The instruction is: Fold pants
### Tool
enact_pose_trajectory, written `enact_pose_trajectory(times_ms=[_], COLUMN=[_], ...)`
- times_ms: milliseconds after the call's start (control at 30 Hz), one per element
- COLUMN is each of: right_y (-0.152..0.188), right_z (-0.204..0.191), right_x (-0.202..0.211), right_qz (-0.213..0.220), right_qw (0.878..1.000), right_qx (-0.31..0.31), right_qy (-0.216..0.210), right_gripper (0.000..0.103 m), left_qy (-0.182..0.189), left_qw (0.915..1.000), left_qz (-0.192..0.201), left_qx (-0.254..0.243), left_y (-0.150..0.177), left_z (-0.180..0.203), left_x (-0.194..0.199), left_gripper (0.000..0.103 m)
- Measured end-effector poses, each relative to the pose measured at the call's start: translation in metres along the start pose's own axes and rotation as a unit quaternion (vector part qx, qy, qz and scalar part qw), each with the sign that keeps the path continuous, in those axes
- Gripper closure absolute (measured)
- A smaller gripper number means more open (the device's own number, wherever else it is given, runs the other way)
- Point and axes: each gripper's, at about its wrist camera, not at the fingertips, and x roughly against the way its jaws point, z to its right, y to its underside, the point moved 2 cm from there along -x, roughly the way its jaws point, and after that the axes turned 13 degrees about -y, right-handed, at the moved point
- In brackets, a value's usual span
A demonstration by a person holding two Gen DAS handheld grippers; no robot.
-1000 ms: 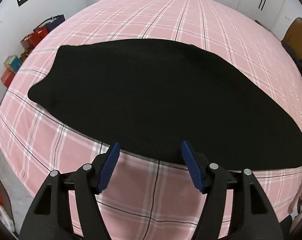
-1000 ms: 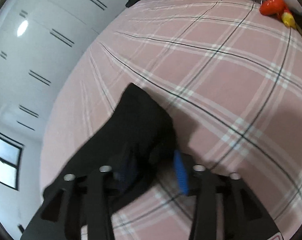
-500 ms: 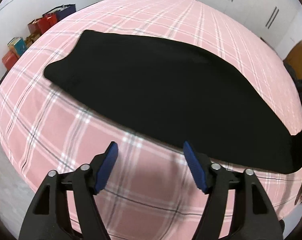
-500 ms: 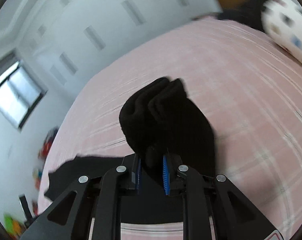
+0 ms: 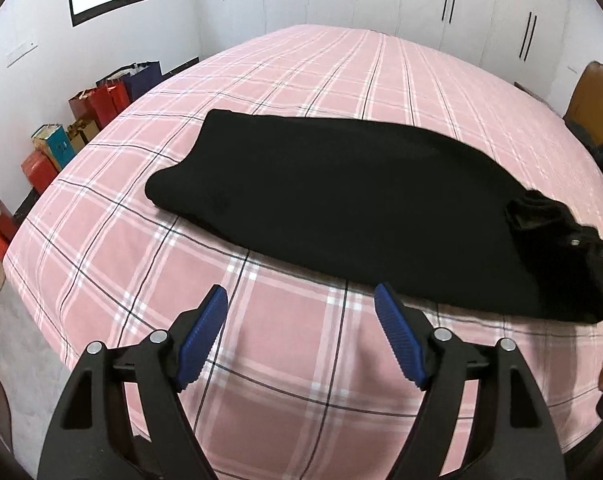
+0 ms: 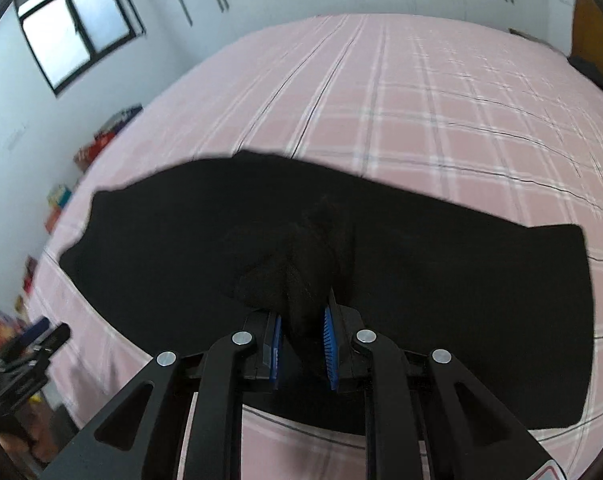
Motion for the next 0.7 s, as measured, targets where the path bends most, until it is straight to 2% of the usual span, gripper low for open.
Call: enact_pose_trajectory(times_ms=[133, 200, 267, 300, 333, 433, 533, 633, 700], right_y=[0.014, 0.021, 0.026, 0.029, 0.032, 0.046, 0.064, 0.078, 0.081], right_z=[-0.002, -0.010, -0.007, 0.003, 0.012, 0.061, 0.123, 0.164, 0.174], right_x=[-0.022, -0.020, 0.003, 0.028, 0.044, 0.100, 0.125, 0.123, 0.110], right_qz=[-0.028, -0.033, -0.026, 0.003, 0.025, 0.083, 0.085, 0.080, 0.076], right_qw=[0.999, 0.998, 0.999, 1.000, 1.000, 0.994, 0.984, 0.974, 0.971], right_qx=[0.021, 0.039, 0.031, 0.014, -0.001, -0.060, -0.136, -0.209, -0.228], right_qy=[0.030, 0.044, 0.021, 0.002, 0.006, 0.029, 0.072, 0.039, 0.024], right_gripper=[0.078, 0.071, 0.057, 0.038, 0.025, 0.021, 0.020, 0.020, 0.020], left_qy=[0.020, 0.040, 0.059, 0.064, 0.066, 0.051, 0.040, 0.055, 0.081], left_qw=[0.9997, 0.9988, 0.9966, 0.9956, 0.9948, 0.9942, 0.9937, 0.9888, 0.9787], left_qz=[-0.008, -0.016, -0.025, -0.028, -0.030, -0.029, -0.030, -0.042, -0.063], left_qx=[0.011, 0.026, 0.052, 0.063, 0.071, 0.090, 0.100, 0.132, 0.178], left_y=[0.005, 0.002, 0.000, 0.000, -0.001, -0.002, -0.003, -0.006, -0.009], left_z=[-0.001, -0.010, -0.023, -0.030, -0.036, -0.056, -0.063, -0.068, -0.075], left_x=[0.000, -0.006, -0.008, -0.009, -0.011, -0.013, -0.017, -0.025, -0.034], left_gripper=[0.029, 0.023, 0.019, 0.019, 0.019, 0.019, 0.018, 0.018, 0.018])
